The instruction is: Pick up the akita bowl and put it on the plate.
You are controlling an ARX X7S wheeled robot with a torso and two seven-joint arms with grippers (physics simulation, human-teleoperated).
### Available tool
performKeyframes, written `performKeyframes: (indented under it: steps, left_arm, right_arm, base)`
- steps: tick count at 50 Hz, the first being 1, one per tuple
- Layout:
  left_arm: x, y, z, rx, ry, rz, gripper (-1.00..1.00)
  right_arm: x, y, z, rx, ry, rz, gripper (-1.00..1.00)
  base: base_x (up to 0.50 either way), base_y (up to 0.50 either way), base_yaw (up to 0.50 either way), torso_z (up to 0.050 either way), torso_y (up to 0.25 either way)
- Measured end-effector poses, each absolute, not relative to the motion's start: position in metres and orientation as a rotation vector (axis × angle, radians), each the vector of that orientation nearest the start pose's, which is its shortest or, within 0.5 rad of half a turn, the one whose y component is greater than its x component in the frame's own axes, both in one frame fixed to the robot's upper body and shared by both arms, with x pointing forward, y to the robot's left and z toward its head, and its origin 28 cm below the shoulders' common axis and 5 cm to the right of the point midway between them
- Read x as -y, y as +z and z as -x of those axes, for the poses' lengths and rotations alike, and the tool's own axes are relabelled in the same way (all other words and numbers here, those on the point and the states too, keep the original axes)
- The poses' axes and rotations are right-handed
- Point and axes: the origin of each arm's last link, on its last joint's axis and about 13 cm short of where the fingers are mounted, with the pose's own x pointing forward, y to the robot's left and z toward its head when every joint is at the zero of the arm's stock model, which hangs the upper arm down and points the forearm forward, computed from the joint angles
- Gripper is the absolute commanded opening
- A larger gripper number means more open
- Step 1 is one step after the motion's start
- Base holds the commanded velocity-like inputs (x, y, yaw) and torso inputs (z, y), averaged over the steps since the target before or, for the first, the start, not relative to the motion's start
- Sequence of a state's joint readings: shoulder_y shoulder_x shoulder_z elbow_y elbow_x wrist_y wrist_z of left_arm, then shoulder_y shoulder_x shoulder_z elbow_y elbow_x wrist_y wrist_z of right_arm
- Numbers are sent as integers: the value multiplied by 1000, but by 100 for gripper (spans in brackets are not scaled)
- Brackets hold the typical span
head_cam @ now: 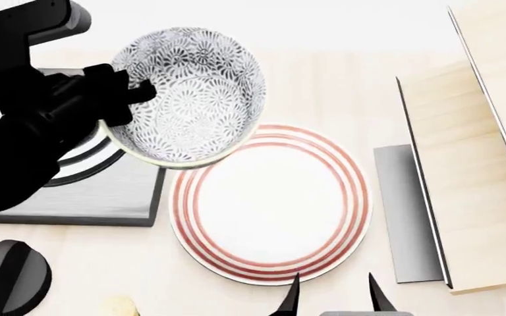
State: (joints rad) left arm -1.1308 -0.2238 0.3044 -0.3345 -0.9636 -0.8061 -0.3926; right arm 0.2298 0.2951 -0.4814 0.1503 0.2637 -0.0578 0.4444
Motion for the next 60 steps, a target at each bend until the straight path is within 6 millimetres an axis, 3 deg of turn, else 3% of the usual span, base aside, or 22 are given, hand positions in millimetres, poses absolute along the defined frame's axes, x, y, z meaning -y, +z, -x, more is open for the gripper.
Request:
performKeyframes:
  steps: [60]
  left_arm:
    - [-148, 198, -398, -275, -245, 344, -100]
  right_arm:
    - [88, 14, -246, 20, -30, 94, 100]
  base:
    - [0, 0, 0, 0, 0]
